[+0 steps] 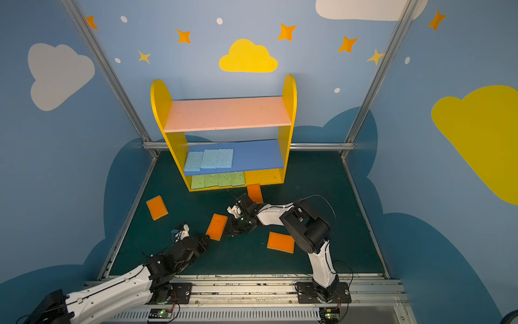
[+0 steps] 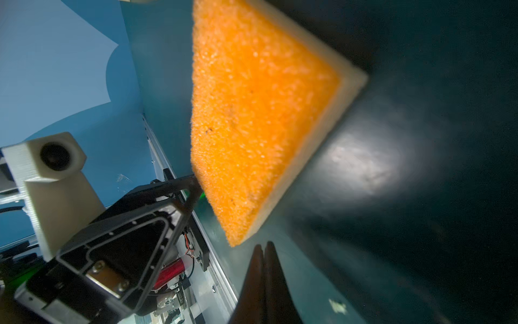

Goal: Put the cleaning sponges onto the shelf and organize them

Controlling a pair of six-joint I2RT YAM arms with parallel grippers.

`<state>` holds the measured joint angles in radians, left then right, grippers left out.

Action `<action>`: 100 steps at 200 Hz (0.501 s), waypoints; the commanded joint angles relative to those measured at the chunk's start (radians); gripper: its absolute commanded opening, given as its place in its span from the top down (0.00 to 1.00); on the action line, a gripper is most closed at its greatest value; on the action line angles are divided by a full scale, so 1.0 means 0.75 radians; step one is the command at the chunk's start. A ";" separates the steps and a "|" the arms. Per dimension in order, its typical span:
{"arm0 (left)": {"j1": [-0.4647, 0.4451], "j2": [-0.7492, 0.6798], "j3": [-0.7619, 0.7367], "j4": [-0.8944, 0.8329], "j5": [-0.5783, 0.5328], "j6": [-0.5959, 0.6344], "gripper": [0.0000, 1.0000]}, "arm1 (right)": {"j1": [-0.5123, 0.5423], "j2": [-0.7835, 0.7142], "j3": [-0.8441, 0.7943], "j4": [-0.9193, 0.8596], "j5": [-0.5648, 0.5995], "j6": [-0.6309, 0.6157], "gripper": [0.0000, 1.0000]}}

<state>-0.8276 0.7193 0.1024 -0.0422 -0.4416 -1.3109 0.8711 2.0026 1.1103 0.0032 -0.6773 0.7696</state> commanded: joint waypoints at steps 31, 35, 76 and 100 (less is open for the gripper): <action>-0.003 0.138 0.071 0.051 -0.026 -0.092 0.63 | -0.029 -0.054 -0.052 0.008 -0.006 -0.010 1.00; -0.005 0.158 0.077 0.056 -0.021 -0.102 0.63 | -0.031 -0.054 -0.055 0.012 -0.008 -0.008 1.00; -0.014 0.318 0.126 0.109 0.004 -0.177 0.64 | -0.052 -0.066 -0.080 0.023 -0.015 -0.008 1.00; -0.030 0.387 0.169 0.119 -0.003 -0.190 0.64 | -0.065 -0.068 -0.097 0.032 -0.021 -0.008 1.00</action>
<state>-0.8387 0.9730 0.1886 0.0208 -0.4412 -1.4239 0.8356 1.9926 1.0584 0.0124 -0.6815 0.7704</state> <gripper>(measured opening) 0.356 0.046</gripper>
